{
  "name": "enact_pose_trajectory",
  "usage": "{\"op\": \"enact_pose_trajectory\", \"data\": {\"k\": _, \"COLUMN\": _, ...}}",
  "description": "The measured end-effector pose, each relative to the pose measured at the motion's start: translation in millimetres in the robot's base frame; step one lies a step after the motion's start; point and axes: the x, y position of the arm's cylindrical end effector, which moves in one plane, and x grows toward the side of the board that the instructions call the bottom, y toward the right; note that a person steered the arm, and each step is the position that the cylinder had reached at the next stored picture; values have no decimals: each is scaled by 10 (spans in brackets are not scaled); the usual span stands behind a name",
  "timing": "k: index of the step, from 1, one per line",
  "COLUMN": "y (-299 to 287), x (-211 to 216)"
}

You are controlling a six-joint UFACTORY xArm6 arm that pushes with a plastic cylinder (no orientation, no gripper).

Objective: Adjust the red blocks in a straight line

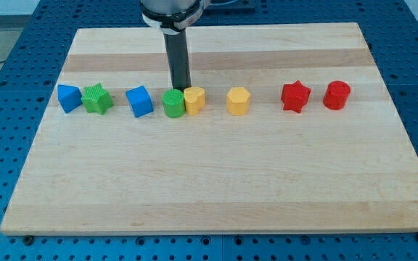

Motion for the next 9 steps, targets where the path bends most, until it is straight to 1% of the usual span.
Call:
{"op": "enact_pose_trajectory", "data": {"k": 4, "y": 258, "x": 0}}
{"op": "enact_pose_trajectory", "data": {"k": 5, "y": 276, "x": -108}}
{"op": "enact_pose_trajectory", "data": {"k": 6, "y": 537, "x": -207}}
{"op": "enact_pose_trajectory", "data": {"k": 7, "y": 1132, "x": -207}}
{"op": "enact_pose_trajectory", "data": {"k": 9, "y": 1841, "x": -67}}
